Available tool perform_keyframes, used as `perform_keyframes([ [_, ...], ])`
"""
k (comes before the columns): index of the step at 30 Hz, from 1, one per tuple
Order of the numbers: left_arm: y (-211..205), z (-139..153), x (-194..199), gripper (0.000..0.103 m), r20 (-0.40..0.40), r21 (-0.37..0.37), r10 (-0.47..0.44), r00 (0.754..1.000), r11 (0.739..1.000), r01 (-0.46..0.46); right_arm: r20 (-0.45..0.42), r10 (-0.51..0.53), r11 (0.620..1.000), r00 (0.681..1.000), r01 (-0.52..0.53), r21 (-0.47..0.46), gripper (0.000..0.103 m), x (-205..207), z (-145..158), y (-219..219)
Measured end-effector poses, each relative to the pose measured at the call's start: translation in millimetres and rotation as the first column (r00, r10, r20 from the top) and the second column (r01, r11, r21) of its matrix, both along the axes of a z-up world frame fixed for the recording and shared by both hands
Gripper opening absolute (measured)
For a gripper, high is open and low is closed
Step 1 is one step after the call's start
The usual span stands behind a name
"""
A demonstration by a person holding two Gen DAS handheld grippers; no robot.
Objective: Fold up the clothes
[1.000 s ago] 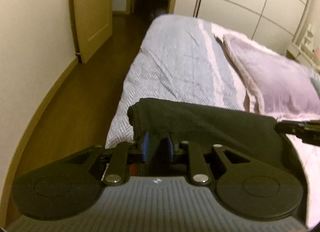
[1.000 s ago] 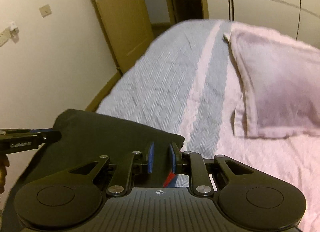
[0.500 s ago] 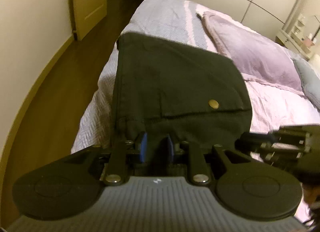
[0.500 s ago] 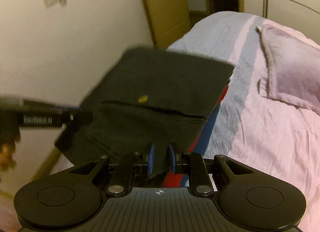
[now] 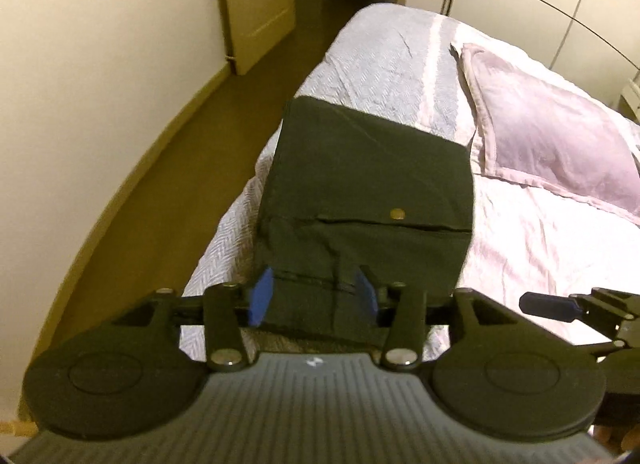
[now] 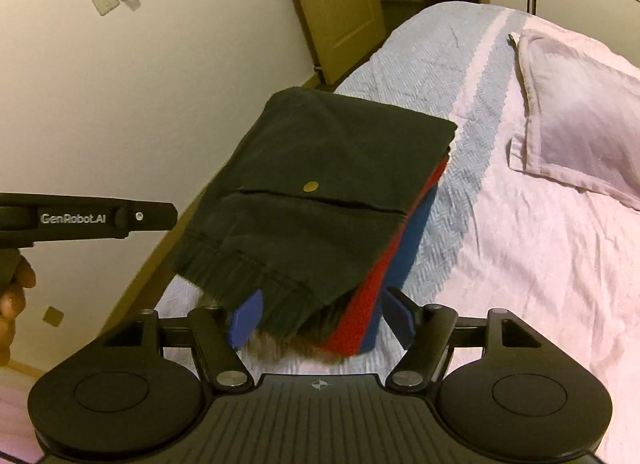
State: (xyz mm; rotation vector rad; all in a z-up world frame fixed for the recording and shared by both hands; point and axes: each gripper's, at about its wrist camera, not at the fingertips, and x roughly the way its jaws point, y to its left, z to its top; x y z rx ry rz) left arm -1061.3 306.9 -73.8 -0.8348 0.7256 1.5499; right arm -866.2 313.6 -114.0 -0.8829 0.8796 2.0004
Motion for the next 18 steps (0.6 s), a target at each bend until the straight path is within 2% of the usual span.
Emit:
perform_keyframes([
  [2,-12.4,9.4,18.0,0.054,-0.025,0.004,0.038,0.999,0.999,-0.038,0.0,0.028,1.0,1.0,-0.028,0.001,0.07,9.3,7.2,-4.6],
  [9,-77.3,36.4,102.5,0.054,-0.064,0.03,0.22,0.973,0.975,-0.219,0.008,0.179,0.983,0.984,-0.179,0.052,0.07,70.6,36.6,-36.9],
  [12,-104.5,46.3,138.9,0.055,-0.076,0.054,0.266,0.961,0.964,-0.262,0.016,0.226,0.97,0.974,-0.227,0.083,0.07,104.5,50.8,-49.0],
  [16,-132.8,58.4,191.4,0.062,-0.147,0.101,0.339,0.929,0.94,-0.327,0.03,0.276,0.953,0.961,-0.277,0.122,0.07,141.1,64.8,-62.3],
  [18,-143.5,64.6,213.6,0.063,-0.165,0.124,0.365,0.916,0.929,-0.348,0.034,0.297,0.945,0.954,-0.299,0.134,0.07,156.5,70.7,-67.5],
])
